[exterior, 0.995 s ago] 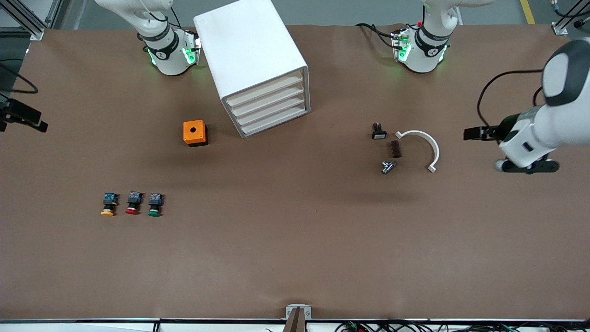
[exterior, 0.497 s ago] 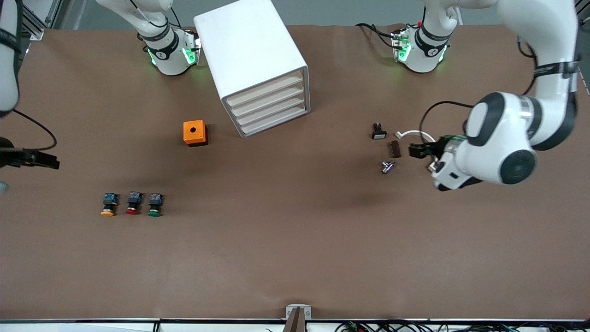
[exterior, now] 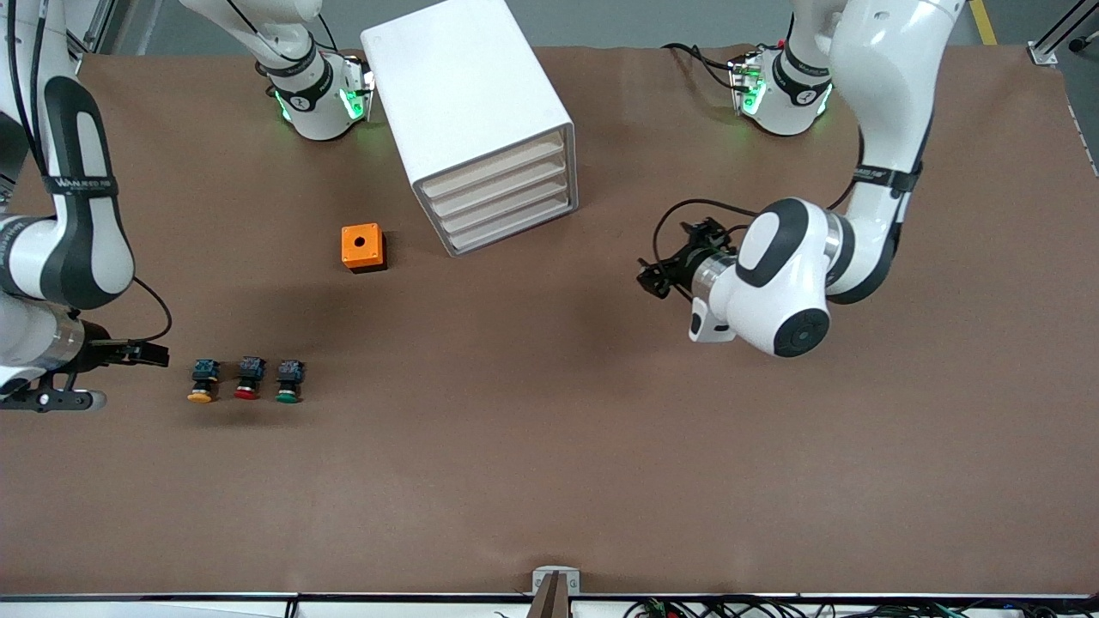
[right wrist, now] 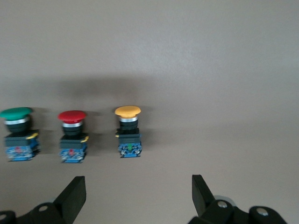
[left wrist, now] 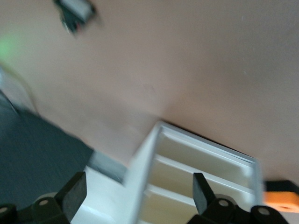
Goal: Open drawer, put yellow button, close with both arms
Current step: 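Move the left gripper toward the drawer while the right gripper reaches the yellow button, then grasp the drawer front with the left gripper while the right gripper grasps the button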
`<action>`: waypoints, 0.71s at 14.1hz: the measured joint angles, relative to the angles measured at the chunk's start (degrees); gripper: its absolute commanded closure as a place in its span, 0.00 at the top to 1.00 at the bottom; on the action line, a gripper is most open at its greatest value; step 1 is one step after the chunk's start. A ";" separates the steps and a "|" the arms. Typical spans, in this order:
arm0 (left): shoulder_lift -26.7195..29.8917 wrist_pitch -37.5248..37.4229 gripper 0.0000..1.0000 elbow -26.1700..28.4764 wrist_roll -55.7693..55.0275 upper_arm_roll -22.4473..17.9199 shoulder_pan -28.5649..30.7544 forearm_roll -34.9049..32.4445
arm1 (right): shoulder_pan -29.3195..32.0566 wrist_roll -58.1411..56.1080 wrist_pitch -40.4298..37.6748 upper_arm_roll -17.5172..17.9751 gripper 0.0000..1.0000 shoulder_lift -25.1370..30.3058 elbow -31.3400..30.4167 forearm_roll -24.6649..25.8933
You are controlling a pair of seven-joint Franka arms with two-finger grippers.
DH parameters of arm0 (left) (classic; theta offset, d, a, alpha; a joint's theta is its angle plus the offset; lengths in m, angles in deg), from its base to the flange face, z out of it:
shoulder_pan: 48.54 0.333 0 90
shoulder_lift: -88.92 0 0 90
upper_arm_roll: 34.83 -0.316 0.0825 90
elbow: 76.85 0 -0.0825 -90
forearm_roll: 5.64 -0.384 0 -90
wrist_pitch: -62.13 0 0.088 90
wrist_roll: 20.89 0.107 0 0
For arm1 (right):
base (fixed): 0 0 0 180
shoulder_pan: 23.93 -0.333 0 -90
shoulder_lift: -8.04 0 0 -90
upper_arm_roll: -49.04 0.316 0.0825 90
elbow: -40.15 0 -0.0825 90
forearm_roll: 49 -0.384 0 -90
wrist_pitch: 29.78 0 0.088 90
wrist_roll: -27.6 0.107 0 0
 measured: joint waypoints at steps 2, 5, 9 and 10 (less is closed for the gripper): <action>-3.28 -0.13 1.00 -2.48 -12.12 1.59 0.12 5.37 | 0.72 -0.61 3.57 0.04 1.00 -2.65 -0.57 -0.24; -7.25 -0.25 1.00 -3.63 -29.20 4.81 0.11 10.97 | 0.92 -1.90 6.02 0.21 1.00 -6.44 -0.86 -2.44; -11.29 -0.72 1.00 -3.80 -44.63 9.71 0.09 15.64 | 0.92 -3.86 12.87 0.49 1.00 -9.82 -3.37 -4.48; -12.02 -1.25 1.00 -3.81 -46.92 11.07 0.08 16.18 | 0.91 -3.88 14.19 0.57 1.00 -10.09 -4.33 -4.49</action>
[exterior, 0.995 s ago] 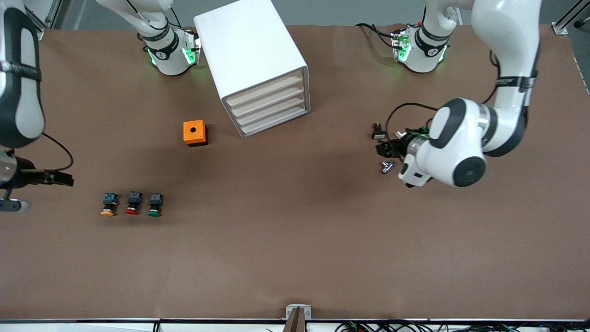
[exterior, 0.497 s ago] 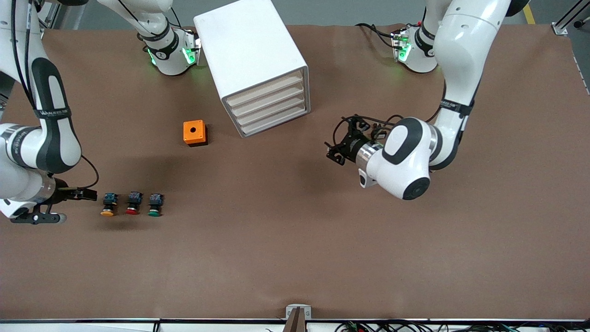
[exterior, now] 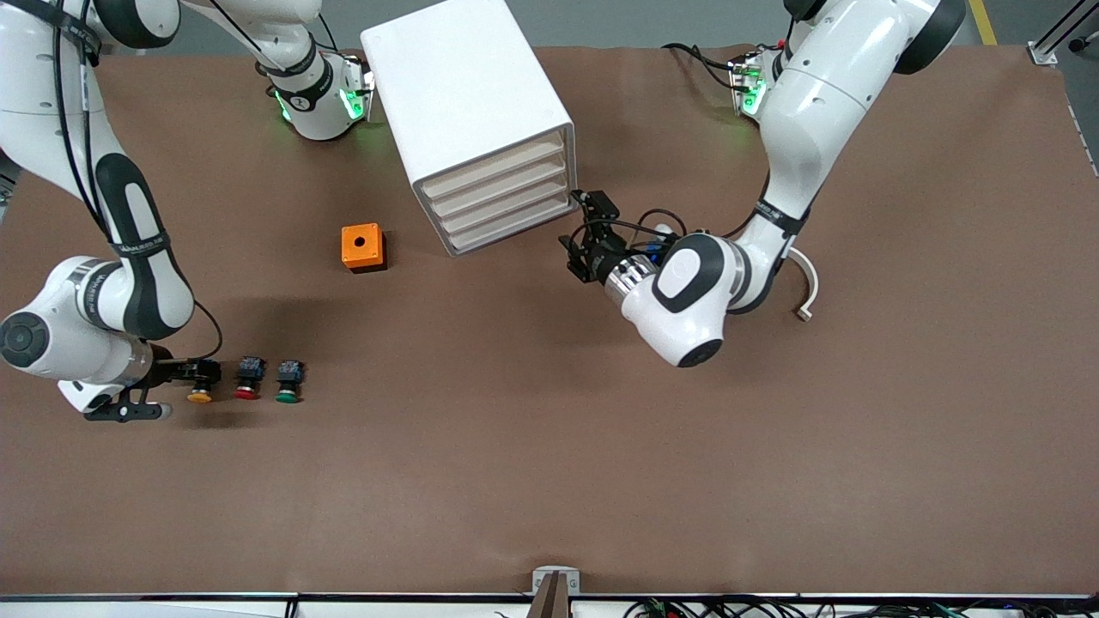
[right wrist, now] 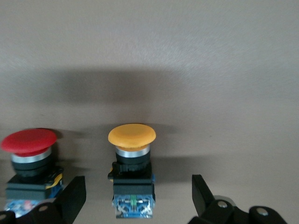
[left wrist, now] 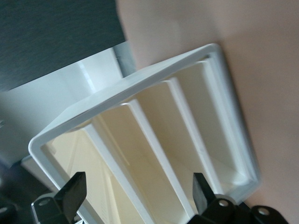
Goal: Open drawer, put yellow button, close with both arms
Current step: 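Grasp the drawer front with the left gripper while the right gripper grasps the button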
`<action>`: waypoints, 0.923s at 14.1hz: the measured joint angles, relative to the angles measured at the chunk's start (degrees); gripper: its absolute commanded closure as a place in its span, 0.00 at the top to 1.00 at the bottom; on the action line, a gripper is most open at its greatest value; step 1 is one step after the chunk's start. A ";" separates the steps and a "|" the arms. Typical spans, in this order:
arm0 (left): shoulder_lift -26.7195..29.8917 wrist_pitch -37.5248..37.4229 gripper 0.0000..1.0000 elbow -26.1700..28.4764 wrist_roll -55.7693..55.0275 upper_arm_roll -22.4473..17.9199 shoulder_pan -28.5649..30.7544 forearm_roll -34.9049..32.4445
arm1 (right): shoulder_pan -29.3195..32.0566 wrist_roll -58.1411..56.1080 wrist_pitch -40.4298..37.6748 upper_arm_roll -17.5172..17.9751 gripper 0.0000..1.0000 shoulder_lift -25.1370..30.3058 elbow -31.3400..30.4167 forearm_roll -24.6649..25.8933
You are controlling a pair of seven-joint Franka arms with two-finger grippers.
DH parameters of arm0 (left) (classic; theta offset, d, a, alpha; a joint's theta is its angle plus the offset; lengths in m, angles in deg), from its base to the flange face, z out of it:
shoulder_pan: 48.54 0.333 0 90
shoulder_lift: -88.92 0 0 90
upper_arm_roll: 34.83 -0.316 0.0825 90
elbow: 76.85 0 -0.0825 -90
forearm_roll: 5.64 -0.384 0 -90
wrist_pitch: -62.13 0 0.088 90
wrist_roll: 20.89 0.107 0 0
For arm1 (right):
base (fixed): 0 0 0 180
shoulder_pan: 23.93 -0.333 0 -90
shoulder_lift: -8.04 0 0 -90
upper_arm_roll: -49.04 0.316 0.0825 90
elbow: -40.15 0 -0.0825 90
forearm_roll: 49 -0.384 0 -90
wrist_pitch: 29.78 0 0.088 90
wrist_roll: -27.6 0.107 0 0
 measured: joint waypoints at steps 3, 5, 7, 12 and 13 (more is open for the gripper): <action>-1.28 -0.60 1.00 -0.02 -3.59 2.22 -1.26 3.22 | -0.01 -0.07 0.66 0.23 0.56 -0.11 -1.16 -0.01; -1.43 -0.71 0.96 -0.03 -4.82 2.33 -3.02 4.03 | -0.09 -0.07 0.56 0.40 0.19 -0.10 -1.17 -0.01; -1.53 -0.71 0.85 -0.03 -5.14 2.34 -4.52 4.15 | -0.17 -0.07 -0.07 0.50 0.01 -0.10 -1.16 -0.01; -2.26 -1.05 0.46 -0.02 -5.65 2.37 -7.09 4.53 | -0.19 -0.10 -0.87 0.51 0.00 0.02 -1.14 -0.02; -2.33 -1.09 0.39 -0.02 -6.08 2.38 -7.68 5.05 | -0.19 -0.11 -0.87 0.52 0.00 0.07 -1.09 -0.02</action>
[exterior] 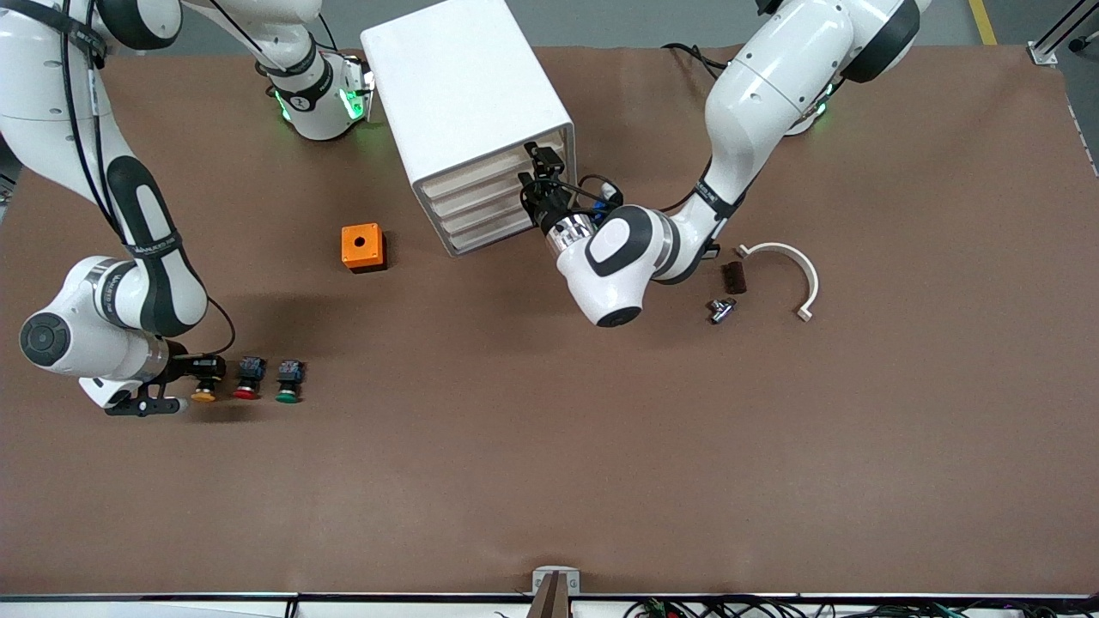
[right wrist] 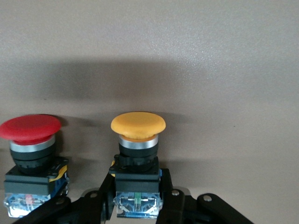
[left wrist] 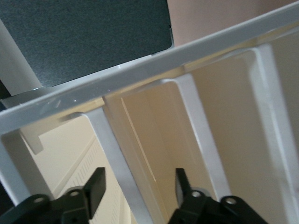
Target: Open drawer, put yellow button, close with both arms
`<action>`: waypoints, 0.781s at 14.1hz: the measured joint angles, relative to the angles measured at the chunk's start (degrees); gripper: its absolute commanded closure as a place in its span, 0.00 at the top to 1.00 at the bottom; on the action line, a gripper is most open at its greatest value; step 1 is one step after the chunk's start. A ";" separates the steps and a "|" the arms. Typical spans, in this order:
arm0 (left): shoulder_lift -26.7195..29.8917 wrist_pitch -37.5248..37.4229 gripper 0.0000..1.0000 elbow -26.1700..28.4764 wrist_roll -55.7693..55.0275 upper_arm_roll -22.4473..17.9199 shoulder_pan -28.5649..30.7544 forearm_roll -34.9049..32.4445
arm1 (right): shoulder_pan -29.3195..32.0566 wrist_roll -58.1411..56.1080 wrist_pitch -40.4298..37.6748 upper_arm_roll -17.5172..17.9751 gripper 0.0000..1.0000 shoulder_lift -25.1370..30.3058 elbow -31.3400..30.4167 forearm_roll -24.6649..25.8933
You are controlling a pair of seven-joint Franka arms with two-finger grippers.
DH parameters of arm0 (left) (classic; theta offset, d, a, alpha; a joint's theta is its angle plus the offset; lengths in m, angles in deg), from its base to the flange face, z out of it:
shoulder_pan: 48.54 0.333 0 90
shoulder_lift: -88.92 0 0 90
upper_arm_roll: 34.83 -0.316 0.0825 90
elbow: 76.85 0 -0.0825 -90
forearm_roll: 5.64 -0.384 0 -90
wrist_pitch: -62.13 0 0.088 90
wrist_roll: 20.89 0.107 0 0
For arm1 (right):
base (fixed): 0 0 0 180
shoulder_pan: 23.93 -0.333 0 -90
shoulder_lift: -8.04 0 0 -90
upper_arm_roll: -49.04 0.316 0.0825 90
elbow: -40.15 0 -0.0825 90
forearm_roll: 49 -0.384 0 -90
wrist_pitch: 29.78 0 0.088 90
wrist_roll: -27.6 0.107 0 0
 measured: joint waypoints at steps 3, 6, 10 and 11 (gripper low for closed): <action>-0.09 0.00 0.22 0.00 -0.46 0.00 -1.16 0.35 | -0.45 -0.05 -0.30 0.13 0.00 0.67 0.59 0.00; -0.21 -0.12 0.22 0.00 -0.50 0.00 -1.22 0.44 | -1.12 -0.04 -5.11 0.26 0.00 1.92 3.25 0.00; -0.43 -0.14 0.22 -0.03 -0.57 -0.32 -0.39 0.88 | -2.08 1.64 -14.04 0.31 0.00 4.35 8.29 -0.12; -0.46 -0.16 0.22 -0.04 -0.58 -0.35 0.23 1.00 | -2.32 2.67 -16.20 0.34 0.00 5.17 9.34 -0.15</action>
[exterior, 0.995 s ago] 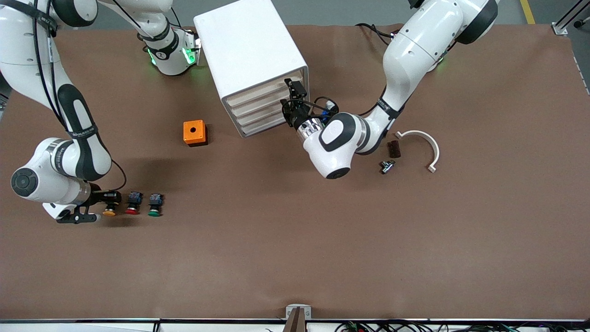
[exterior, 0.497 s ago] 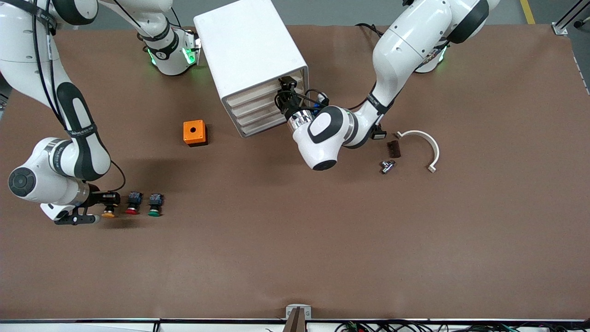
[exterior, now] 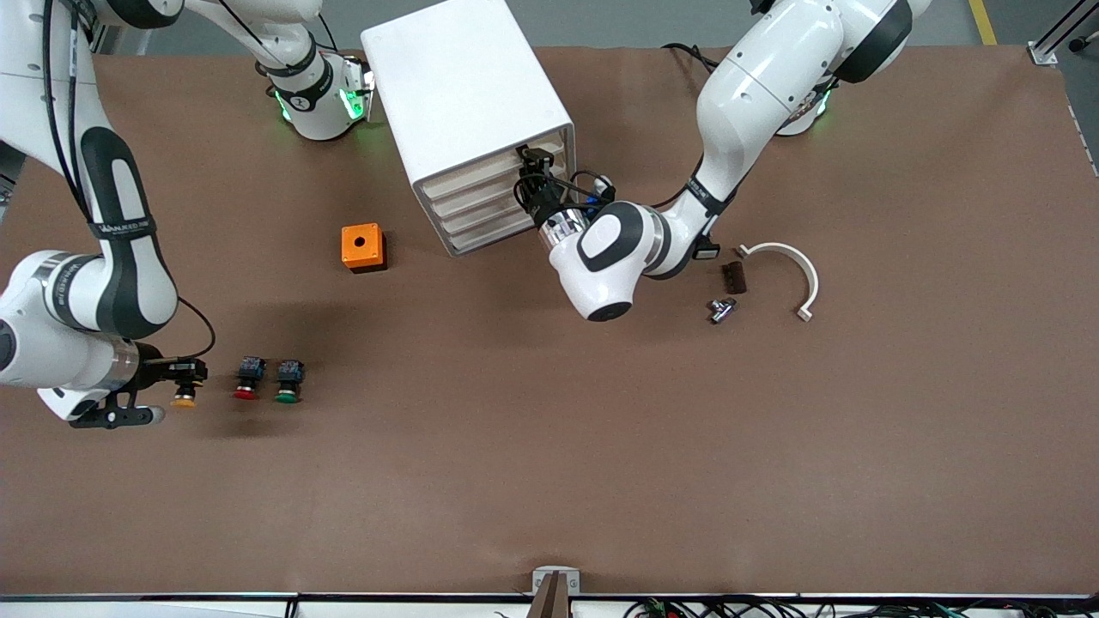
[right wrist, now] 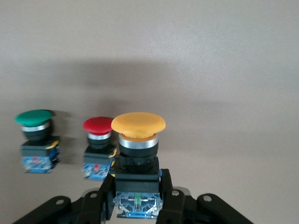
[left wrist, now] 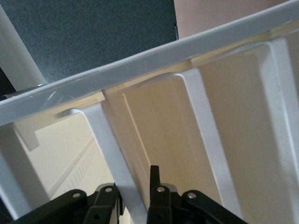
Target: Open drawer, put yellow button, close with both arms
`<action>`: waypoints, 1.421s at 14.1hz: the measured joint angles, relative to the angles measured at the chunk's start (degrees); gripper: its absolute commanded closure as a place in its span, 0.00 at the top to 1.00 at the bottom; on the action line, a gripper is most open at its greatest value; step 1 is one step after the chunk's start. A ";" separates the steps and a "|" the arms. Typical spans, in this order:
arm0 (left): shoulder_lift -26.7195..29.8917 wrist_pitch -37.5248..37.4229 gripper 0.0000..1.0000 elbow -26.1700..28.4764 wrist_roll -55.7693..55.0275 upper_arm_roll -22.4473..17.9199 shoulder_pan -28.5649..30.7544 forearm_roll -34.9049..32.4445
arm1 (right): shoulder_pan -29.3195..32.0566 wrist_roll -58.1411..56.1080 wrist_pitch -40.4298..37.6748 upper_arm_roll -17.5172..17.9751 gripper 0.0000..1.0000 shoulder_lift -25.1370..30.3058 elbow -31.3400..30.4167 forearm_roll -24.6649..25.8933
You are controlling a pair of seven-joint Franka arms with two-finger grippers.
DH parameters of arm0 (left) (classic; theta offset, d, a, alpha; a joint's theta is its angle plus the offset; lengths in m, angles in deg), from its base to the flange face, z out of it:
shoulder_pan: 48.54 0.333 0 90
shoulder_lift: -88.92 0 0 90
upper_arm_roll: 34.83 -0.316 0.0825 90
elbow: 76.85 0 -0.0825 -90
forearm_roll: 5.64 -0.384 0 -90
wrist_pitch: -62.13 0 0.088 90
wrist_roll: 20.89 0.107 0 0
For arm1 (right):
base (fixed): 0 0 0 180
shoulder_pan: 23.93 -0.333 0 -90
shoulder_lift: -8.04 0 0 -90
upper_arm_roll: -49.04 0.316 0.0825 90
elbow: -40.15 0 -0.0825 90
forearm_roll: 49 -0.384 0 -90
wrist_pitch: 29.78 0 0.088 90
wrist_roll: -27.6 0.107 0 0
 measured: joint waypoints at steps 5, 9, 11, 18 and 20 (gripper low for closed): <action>-0.24 -0.13 0.22 -0.15 -0.18 -0.15 6.36 0.17 | -4.51 11.93 -12.16 0.25 0.00 4.22 4.49 -0.61; -0.52 -0.11 0.22 -0.85 -0.58 -0.87 10.71 0.37 | -10.80 27.29 -19.03 0.38 0.00 7.86 5.42 -5.99; -0.59 -0.11 0.23 -1.07 -0.78 -1.40 11.52 0.69 | -13.97 35.75 -21.09 0.43 0.00 9.60 5.54 -7.45; -0.66 0.26 1.00 -1.78 0.36 -2.50 11.77 0.94 | -24.09 65.23 -28.27 0.57 0.00 10.96 8.61 -12.09; -0.69 0.34 1.00 -4.32 5.92 -3.32 12.76 0.90 | -27.08 74.02 -29.55 0.61 0.00 11.74 9.00 -14.71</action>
